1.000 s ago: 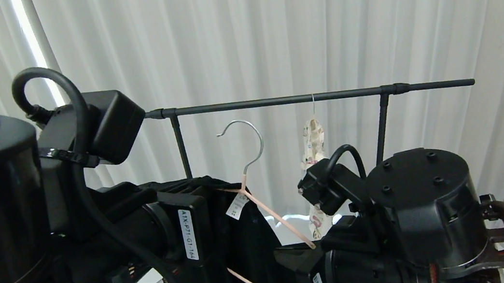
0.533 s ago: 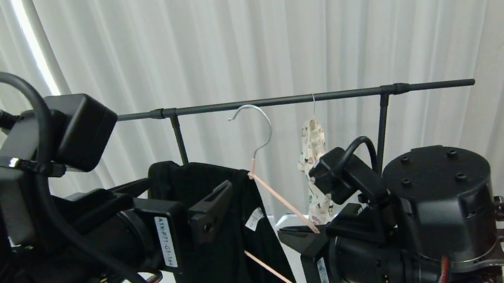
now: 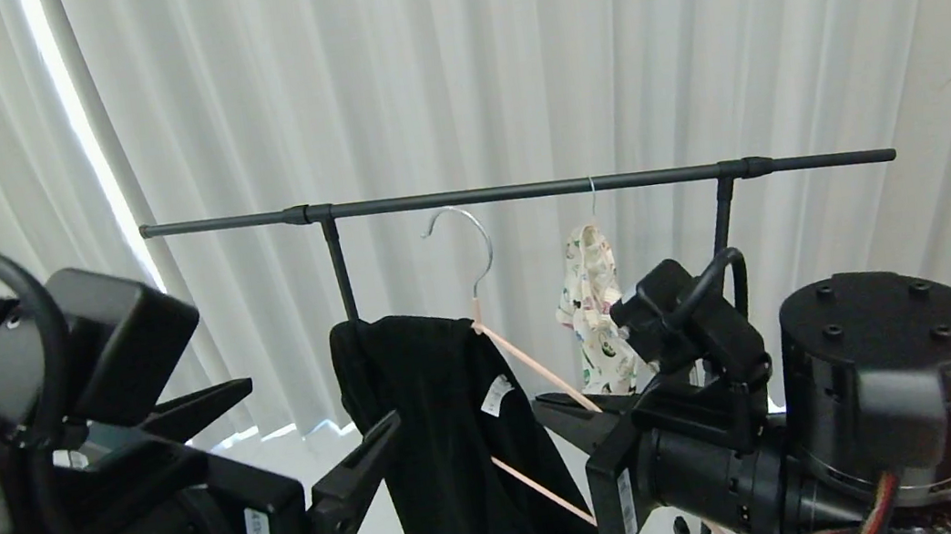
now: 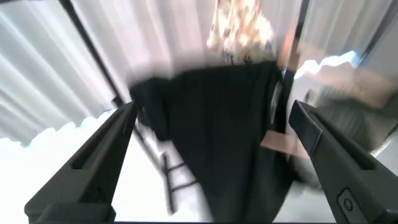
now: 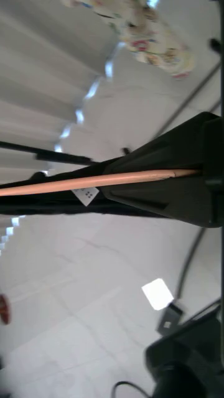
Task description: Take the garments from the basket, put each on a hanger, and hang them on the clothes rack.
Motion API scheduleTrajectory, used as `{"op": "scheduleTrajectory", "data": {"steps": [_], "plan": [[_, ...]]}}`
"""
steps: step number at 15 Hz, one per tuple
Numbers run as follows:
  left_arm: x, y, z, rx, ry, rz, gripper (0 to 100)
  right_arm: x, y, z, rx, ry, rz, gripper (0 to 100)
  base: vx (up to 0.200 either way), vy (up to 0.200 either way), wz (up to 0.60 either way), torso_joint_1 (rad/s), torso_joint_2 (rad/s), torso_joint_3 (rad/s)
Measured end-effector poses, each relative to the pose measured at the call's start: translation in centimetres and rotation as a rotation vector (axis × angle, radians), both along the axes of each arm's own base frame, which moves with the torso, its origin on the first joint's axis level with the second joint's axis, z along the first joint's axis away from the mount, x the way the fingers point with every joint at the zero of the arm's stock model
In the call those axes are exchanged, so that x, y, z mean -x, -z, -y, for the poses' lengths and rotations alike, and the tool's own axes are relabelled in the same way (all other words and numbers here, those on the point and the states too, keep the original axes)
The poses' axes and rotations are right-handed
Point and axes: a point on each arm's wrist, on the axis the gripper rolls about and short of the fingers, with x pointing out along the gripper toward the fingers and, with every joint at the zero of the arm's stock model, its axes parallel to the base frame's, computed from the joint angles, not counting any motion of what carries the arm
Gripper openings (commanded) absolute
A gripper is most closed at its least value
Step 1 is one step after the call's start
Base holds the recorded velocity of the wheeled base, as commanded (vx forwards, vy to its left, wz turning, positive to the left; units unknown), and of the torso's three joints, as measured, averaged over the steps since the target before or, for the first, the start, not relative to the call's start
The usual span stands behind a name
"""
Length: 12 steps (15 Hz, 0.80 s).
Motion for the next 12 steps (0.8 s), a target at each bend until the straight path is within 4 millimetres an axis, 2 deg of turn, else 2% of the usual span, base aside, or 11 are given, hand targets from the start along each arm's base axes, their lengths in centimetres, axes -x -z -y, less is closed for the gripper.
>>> {"op": "scheduleTrajectory", "data": {"steps": [6,12], "plan": [[2.0,3.5,-3.1,-0.097,0.028,-0.029,100,1.1,2.0,2.4,0.062,-0.046,0.162,0,0.000,0.000,0.00,0.000,0.00,0.000],[3.2,3.5,-4.3,-0.036,0.218,-0.048,100,3.5,2.8,6.5,0.125,-0.209,0.234,0,0.000,0.000,0.00,0.000,0.00,0.000]]}}
